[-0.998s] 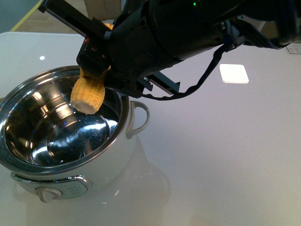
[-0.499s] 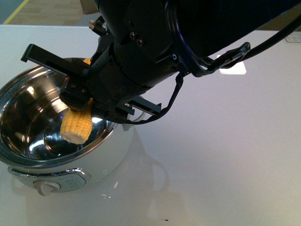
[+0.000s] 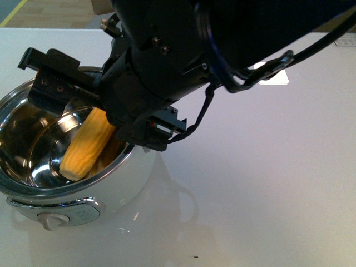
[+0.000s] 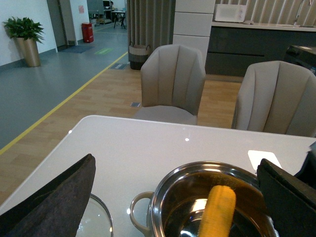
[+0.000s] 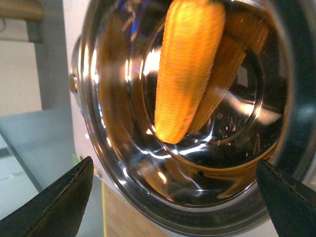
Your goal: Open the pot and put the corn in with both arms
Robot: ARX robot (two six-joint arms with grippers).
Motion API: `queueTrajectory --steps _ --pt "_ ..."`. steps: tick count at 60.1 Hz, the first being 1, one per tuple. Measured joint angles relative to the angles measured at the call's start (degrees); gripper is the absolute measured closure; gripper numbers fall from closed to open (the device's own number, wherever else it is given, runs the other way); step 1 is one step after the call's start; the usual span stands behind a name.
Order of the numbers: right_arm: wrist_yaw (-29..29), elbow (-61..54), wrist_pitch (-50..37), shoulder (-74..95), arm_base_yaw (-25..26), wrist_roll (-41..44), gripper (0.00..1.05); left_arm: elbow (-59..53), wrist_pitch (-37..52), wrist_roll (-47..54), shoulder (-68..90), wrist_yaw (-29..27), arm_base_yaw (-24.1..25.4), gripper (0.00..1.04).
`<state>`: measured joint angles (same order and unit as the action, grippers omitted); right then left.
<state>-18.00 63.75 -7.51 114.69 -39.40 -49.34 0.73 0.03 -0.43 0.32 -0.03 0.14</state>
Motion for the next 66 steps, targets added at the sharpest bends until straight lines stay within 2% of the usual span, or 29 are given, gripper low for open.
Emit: queueTrajectory --steps 7,15,28,30,35,39,40,43,48,63,66 --pt "0.9 -5.2 -2.6 -6.4 4.0 -0.7 0.09 0.0 0.0 0.0 0.0 0.0 0.0 0.07" --pt "3.3 -12.8 -1.8 -17.3 11.3 2.5 0.09 0.0 0.0 0.0 0.0 0.0 0.0 0.07" --pt "2.6 -23.4 5.6 -36.7 27.8 16.1 0.09 0.0 0.0 0.0 0.0 0.0 0.0 0.07" --pt "1.9 -25.0 7.5 -41.0 31.8 19.5 0.09 0.0 0.0 0.0 0.0 0.0 0.0 0.07" --pt "1.9 -27.4 8.7 -47.0 37.2 24.2 0.1 0.0 0.0 0.0 0.0 0.0 0.0 0.07" --pt "11.0 -33.9 -6.3 -50.9 39.0 31.9 0.19 0.0 0.0 0.0 0.0 0.0 0.0 0.07" --pt "14.1 -36.5 -12.8 -51.9 39.2 35.1 0.23 0.0 0.0 0.0 0.0 0.0 0.0 0.07" --pt "16.7 -40.0 -20.8 -53.0 39.4 39.0 0.3 0.0 0.0 0.0 0.0 0.0 0.0 0.07" --pt "17.8 -45.5 -31.7 -54.9 39.4 44.2 0.44 0.0 0.0 0.0 0.0 0.0 0.0 0.07" --pt "17.8 -52.9 -33.6 -62.3 39.4 48.2 0.86 0.0 0.0 0.0 0.0 0.0 0.0 0.07" --pt "17.9 -54.4 -32.9 -64.2 39.4 48.4 0.97 0.0 0.0 0.0 0.0 0.0 0.0 0.07"
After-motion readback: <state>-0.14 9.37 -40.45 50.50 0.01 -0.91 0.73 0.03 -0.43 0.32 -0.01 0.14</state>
